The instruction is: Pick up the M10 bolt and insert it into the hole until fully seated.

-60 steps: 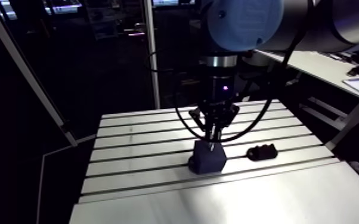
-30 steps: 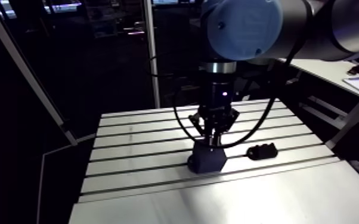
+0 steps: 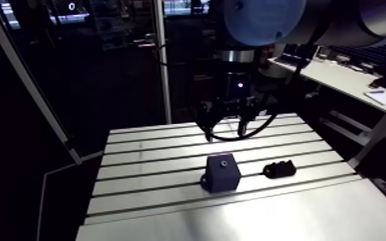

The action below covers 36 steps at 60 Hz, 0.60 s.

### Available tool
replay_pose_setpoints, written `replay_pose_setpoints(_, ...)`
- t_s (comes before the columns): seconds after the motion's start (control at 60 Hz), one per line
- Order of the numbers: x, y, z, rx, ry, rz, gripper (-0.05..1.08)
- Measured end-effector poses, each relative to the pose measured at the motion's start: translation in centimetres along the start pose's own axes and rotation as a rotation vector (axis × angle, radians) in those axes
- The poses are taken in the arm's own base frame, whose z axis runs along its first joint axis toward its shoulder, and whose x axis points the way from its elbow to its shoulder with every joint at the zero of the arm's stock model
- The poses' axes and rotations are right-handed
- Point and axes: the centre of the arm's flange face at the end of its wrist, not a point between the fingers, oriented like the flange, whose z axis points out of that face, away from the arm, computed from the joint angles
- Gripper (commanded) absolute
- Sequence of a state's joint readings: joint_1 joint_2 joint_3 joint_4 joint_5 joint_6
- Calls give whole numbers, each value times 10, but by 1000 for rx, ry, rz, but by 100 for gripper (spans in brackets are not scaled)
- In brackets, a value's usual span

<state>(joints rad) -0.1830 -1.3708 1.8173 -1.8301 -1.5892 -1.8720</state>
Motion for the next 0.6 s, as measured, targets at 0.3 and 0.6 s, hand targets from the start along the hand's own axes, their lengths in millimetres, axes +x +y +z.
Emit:
replay_pose_setpoints(0.3,-6,9,-57,13,12,23,0)
replay_pose_setpoints(0.6,-17,15,-121,2,26,41,1)
